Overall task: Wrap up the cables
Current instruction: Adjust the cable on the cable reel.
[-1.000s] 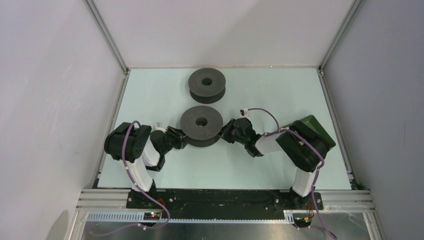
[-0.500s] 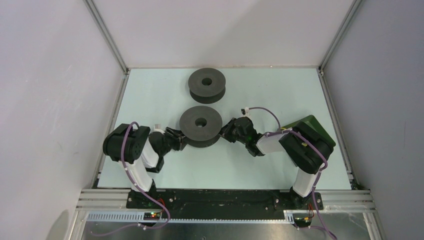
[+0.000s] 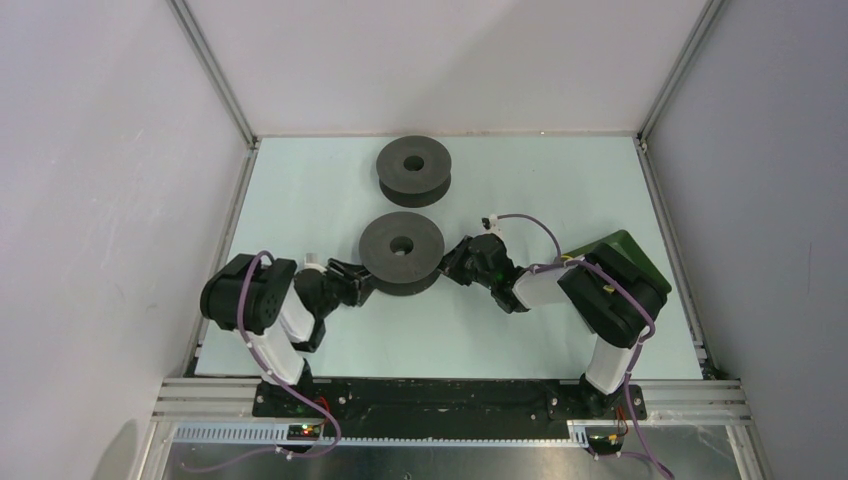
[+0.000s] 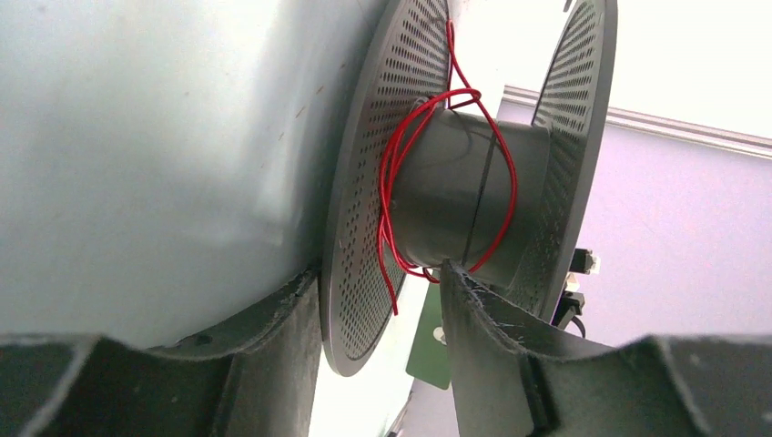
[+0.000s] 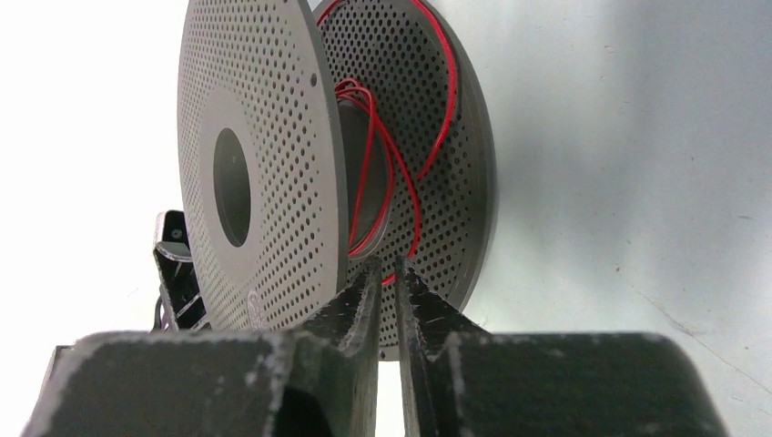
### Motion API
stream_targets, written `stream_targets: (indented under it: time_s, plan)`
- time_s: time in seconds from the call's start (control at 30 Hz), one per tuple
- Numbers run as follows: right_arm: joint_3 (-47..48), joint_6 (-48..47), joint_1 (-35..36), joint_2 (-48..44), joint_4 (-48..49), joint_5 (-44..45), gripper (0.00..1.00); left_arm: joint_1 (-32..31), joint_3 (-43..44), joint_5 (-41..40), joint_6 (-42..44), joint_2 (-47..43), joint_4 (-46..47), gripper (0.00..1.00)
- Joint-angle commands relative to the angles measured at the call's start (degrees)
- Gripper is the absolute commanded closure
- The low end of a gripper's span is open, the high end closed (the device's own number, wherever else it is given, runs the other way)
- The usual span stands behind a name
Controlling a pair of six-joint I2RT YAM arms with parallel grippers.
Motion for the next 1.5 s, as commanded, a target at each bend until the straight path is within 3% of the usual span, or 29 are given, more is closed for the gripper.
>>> stream_targets:
  time_s: [0.0, 0.43, 0.73, 0.97, 1.3, 1.47]
  plan:
    - [-0.71, -1.34, -1.15, -1.98, 0.92, 0.13, 0.86, 0.33, -1.65, -2.26, -0.67, -2.24, 0.94, 0.47]
    - [-4.18, -5.24, -9.56, -2.95, 7.22, -6.81, 0.82, 0.38, -3.83, -7.39, -0.83, -10.66, -4.31, 0.48]
    - [5.39, -12.12, -14.94, 4.78, 7.57, -13.44, 0.74, 0.33, -3.61, -10.58, 1.11, -17.41, -14.22, 0.47]
    - [12.84, -12.73, -15.56, 12.01, 6.14, -17.55, 0.74, 0.36, -2.93, -11.91, 1.89, -21.71, -20.86, 0.46]
    - [16.28, -12.76, -14.26, 17.43, 6.25, -21.5, 0.76, 0.36, -1.45, -15.2, 5.62, -31.93, -31.5, 0.45]
    - [17.03, -13.34, -12.74, 18.0, 4.79, -21.23, 0.79, 0.74, 0.5, -14.4, 7.92, -32.53, -34.27, 0.44]
